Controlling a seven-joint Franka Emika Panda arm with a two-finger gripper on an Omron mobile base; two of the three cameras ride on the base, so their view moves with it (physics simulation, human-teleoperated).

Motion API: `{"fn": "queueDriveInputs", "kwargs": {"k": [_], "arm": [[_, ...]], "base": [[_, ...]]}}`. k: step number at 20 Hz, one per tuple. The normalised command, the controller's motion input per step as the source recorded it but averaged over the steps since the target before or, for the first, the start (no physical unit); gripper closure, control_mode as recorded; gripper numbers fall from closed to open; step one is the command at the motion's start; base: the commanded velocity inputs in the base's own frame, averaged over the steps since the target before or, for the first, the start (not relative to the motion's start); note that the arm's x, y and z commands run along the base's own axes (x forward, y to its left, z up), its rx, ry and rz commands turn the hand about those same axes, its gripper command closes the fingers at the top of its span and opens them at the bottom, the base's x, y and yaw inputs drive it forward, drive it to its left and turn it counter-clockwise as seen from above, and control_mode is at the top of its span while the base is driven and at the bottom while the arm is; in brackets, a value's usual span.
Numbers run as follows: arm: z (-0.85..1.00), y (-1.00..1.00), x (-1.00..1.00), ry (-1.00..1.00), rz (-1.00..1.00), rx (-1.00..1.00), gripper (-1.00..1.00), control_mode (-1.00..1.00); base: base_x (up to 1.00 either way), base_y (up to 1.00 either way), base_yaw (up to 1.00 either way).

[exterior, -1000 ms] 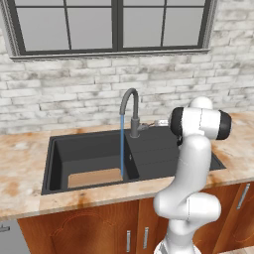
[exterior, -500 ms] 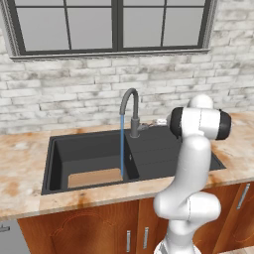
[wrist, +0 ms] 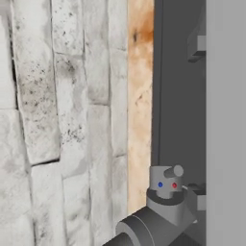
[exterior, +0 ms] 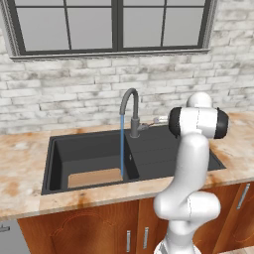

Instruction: Turn on the sink faucet with hot water and rinse the cutting board for ten seconds, then turn off the faucet. Push the cutting board to reach the water if necessary.

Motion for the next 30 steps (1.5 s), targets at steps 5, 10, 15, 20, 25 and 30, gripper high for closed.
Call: {"fn": "queueDriveInputs", "kwargs": {"k": [5,10,15,20,25,30], "arm": [[0.0,0.0,0.06,0.0,0.03,0.0,-1.0,-1.0],[-0.04,0.0,0.0,0.0,0.01,0.0,-1.0,-1.0],[0.0,-0.01,0.0,0.0,0.0,0.0,-1.0,-1.0],[0.0,0.0,0.0,0.0,0.0,0.0,-1.0,-1.0],[0.0,0.0,0.0,0.0,0.0,0.0,-1.0,-1.0],[0.0,0.0,0.0,0.0,0.0,0.0,-1.0,-1.0]], "base": [[0.0,0.0,0.0],[0.0,0.0,0.0],[0.0,0.0,0.0],[0.0,0.0,0.0],[0.0,0.0,0.0],[0.0,0.0,0.0]]}}
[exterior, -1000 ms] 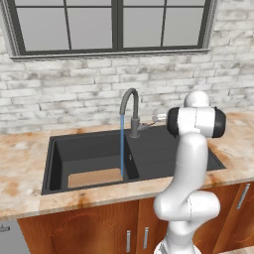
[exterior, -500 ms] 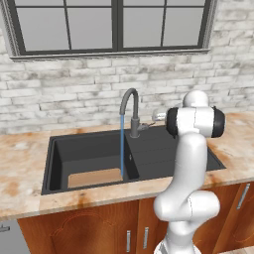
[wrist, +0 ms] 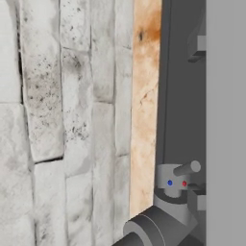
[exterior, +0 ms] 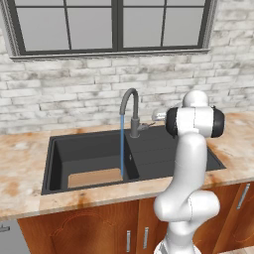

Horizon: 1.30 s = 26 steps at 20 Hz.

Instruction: Turn on the sink faucet with hot water and rinse the cutting board for ten seconds, then turn off the faucet. Push the cutting board to reach the water if necessary.

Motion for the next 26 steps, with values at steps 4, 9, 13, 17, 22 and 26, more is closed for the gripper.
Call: {"fn": "queueDriveInputs", "kwargs": {"k": [4,9,13,17,22,26], "arm": [[0.0,0.0,0.0,0.0,0.0,0.0,-1.0,-1.0],[0.0,0.0,0.0,0.0,0.0,0.0,-1.0,-1.0],[0.0,0.0,0.0,0.0,0.0,0.0,-1.0,-1.0],[0.0,0.0,0.0,0.0,0.0,0.0,-1.0,-1.0],[0.0,0.0,0.0,0.0,0.0,0.0,-1.0,-1.0],[0.0,0.0,0.0,0.0,0.0,0.0,-1.0,-1.0]], "base": [[0.0,0.0,0.0],[0.0,0.0,0.0],[0.0,0.0,0.0],[0.0,0.0,0.0],[0.0,0.0,0.0],[0.0,0.0,0.0]]}}
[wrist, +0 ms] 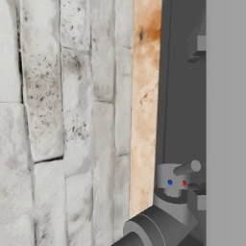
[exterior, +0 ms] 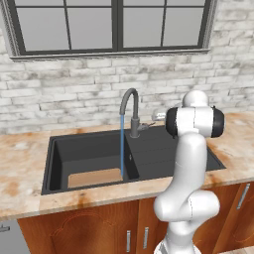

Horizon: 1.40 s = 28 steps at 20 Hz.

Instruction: Turn on the sink faucet with hot water and rinse the cutting board for ten seconds, then turn off the faucet. Push the cutting board to reach the water if necessary.

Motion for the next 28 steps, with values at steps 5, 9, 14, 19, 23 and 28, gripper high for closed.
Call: {"fn": "queueDriveInputs", "kwargs": {"k": [5,9,14,19,23,28], "arm": [[0.0,0.0,0.0,0.0,0.0,0.0,-1.0,-1.0],[0.0,0.0,0.0,0.0,0.0,0.0,-1.0,-1.0],[0.0,0.0,0.0,0.0,0.0,0.0,-1.0,-1.0],[0.0,0.0,0.0,0.0,0.0,0.0,-1.0,-1.0],[0.0,0.0,0.0,0.0,0.0,0.0,-1.0,-1.0],[0.0,0.0,0.0,0.0,0.0,0.0,-1.0,-1.0]], "base": [[0.0,0.0,0.0],[0.0,0.0,0.0],[0.0,0.0,0.0],[0.0,0.0,0.0],[0.0,0.0,0.0],[0.0,0.0,0.0]]}}
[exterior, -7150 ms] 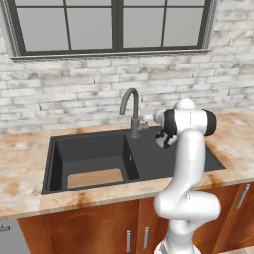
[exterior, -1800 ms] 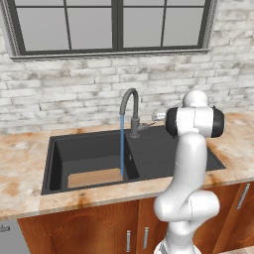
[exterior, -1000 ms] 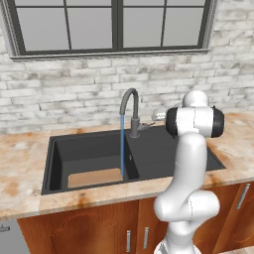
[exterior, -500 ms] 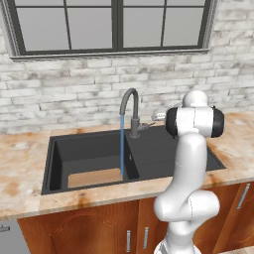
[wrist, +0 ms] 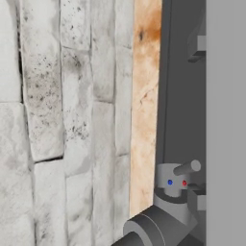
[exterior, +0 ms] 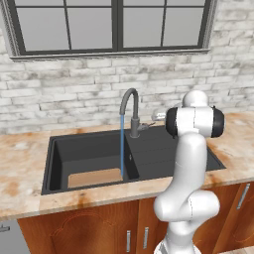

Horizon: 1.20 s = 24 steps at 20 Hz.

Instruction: Turn on the sink faucet with hot water and rinse the cutting board for ten seconds, then turn off the faucet. Push the cutting board to reach the water if necessary.

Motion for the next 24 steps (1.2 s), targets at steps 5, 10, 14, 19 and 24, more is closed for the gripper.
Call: {"fn": "queueDriveInputs", "kwargs": {"k": [5,10,14,19,24], "arm": [[0.0,0.0,0.0,0.0,0.0,0.0,-1.0,-1.0],[0.0,0.0,0.0,0.0,0.0,0.0,-1.0,-1.0],[0.0,0.0,0.0,0.0,0.0,0.0,-1.0,-1.0],[0.0,0.0,0.0,0.0,0.0,0.0,-1.0,-1.0],[0.0,0.0,0.0,0.0,0.0,0.0,-1.0,-1.0]], "base": [[0.0,0.0,0.0],[0.0,0.0,0.0],[0.0,0.0,0.0],[0.0,0.0,0.0],[0.0,0.0,0.0]]}}
